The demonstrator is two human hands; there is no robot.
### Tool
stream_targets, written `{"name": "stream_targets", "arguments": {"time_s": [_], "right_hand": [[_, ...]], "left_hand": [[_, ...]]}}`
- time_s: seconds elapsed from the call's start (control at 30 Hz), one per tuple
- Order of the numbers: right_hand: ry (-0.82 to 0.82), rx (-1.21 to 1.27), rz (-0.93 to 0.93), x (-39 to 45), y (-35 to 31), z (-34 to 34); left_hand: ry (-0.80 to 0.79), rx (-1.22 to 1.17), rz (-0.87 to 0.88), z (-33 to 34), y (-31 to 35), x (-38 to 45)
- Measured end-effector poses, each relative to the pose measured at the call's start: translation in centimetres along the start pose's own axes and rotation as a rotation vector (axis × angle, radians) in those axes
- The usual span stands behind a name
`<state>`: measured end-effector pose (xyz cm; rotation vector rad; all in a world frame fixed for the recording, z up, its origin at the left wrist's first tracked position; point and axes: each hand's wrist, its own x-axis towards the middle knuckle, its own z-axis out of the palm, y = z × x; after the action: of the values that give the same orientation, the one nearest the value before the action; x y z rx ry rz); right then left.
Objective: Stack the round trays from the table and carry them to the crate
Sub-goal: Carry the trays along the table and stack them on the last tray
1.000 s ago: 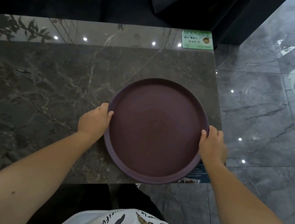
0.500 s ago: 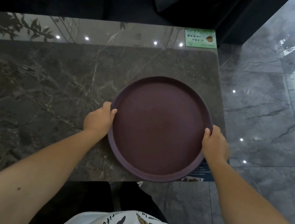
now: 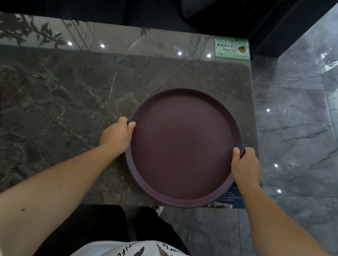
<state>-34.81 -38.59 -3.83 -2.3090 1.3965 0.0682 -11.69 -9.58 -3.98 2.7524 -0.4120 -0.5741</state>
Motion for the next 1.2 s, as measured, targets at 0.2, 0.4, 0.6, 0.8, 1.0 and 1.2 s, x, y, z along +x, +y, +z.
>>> {"name": "stream_targets", "arguments": {"time_s": [0.2, 0.4, 0.6, 0.8, 1.0, 1.2], "right_hand": [[0.010, 0.071, -0.064, 0.0, -1.9, -1.3], [0.015, 0.115, -0.161, 0.4, -5.6, -2.2], [0.000, 0.103, -0.237, 1.1, -10.3, -2.1], [-0.005, 0.082, -0.341, 1.2, -14.9, -2.2], [0.002, 0.067, -0.405, 0.1, -20.3, -1.5], [-0.003, 0.070, -0.476, -2.6, -26.3, 0.6]], "left_hand": [[0.020, -0.182, -0.062, -2.0, -0.6, -0.7], [0.147, -0.255, -0.073, -4.9, -2.3, -1.4], [0.226, -0.299, -0.118, -8.0, -4.6, -2.0], [0.296, -0.324, -0.169, -10.2, -7.2, -2.5], [0.351, -0.310, -0.196, -12.4, -11.3, -2.3], [0.396, -0.301, -0.235, -15.4, -16.9, -3.1]]}}
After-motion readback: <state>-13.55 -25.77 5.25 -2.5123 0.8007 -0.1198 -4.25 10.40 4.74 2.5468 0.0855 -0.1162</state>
